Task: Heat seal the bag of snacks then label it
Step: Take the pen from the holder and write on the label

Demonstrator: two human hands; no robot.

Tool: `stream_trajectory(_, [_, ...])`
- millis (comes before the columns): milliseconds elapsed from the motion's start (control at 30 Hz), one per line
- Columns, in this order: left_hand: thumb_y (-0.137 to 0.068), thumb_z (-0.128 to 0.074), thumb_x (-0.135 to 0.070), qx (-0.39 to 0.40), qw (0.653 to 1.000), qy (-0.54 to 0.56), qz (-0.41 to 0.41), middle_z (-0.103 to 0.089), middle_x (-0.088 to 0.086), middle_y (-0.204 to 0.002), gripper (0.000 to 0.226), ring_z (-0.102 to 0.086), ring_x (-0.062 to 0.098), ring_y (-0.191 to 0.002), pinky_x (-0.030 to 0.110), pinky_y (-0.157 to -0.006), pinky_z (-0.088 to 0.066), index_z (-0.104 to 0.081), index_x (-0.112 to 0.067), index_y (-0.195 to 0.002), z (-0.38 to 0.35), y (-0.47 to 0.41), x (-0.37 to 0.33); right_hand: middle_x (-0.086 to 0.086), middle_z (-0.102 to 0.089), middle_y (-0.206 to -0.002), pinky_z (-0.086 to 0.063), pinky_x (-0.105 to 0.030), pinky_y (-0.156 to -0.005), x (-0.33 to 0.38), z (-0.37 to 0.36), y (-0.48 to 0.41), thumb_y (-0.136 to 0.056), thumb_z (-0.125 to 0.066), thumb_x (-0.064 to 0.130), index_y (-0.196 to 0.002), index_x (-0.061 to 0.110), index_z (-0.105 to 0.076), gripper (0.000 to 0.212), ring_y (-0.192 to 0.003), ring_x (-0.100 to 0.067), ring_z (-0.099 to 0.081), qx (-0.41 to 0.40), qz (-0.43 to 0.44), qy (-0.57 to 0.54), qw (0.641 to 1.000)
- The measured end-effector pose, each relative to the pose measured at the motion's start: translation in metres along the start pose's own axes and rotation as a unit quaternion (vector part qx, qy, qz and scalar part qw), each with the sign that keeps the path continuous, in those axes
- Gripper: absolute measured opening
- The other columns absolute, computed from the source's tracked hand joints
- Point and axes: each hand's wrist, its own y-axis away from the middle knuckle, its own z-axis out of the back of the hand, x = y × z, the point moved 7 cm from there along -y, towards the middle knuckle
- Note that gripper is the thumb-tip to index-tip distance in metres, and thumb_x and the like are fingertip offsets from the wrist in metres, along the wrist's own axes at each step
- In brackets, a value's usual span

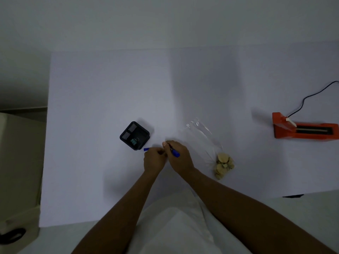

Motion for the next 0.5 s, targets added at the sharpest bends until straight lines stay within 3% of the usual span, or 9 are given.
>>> stream_trajectory(167, [-0.09, -0.063, -0.014, 0.0, 1.0, -0.017, 0.003, -0.07, 0.008, -0.075, 0.018, -0.057, 0.013, -0.059, 0.024, -0.059, -0.044, -0.075, -0.004, -0.081, 0.001, -0.003, 0.001, -0.004, -0.063, -0.065, -0.055, -0.035, -0.061, -0.006, -0.003, -0.001, -0.101, -0.049, 0.032, -0.079, 0.01, -0.064, 0.035, -0.059, -0.014, -0.06, 0.016, -0.008, 0.009, 1.0])
stream_trajectory(500, [-0.089, -0.058, -0.012, 0.03, 0.996, -0.085, 0.016, -0.056, 0.001, -0.061, 0.025, -0.053, 0.014, -0.054, 0.022, -0.05, -0.039, -0.06, -0.01, -0.064, 0.006, -0.006, -0.003, -0.003, -0.068, -0.075, -0.058, -0.026, -0.064, 0.006, -0.006, -0.001, -0.102, -0.049, 0.028, -0.095, 0.01, -0.063, 0.024, -0.066, -0.011, -0.066, 0.041, 0.019, 0.004, 0.999])
